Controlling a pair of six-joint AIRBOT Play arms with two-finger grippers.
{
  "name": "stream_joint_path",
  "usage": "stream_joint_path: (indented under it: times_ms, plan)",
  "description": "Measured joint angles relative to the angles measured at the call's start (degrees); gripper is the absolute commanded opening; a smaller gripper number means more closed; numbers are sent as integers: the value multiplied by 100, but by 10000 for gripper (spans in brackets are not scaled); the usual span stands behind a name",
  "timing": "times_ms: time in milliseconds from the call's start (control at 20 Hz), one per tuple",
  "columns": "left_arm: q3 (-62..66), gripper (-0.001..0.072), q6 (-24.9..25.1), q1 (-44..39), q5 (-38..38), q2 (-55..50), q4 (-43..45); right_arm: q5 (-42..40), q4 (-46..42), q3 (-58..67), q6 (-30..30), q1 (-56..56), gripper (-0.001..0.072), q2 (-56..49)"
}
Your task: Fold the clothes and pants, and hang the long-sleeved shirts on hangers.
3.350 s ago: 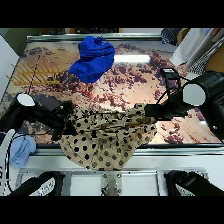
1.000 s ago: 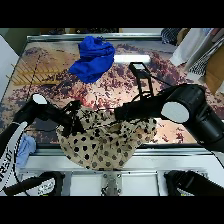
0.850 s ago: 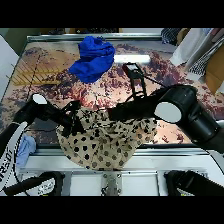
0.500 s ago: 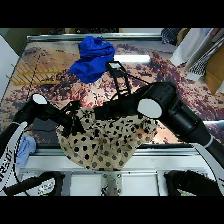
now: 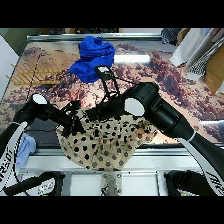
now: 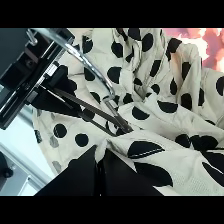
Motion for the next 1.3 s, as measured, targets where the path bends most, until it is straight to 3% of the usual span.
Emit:
stream_joint_path:
  times_ms: [750, 800, 900, 950, 1300]
  plan:
    - [0, 9, 2, 0, -7, 0, 2, -247, 133, 2, -162, 2, 26, -94]
    - [0, 9, 2, 0, -7, 0, 2, -254, 195, 2, -221, 2, 80, -96]
    - [0, 9, 2, 0, -4, 0, 0, -260, 343, 2, -332, 2, 513, -96]
    - [0, 9, 0, 0, -7, 0, 0, -260, 415, 2, -385, 0, 565, -96]
    - [0, 9, 0, 0, -44, 0, 2, -111, 629, 4, -599, -138, 565, 114]
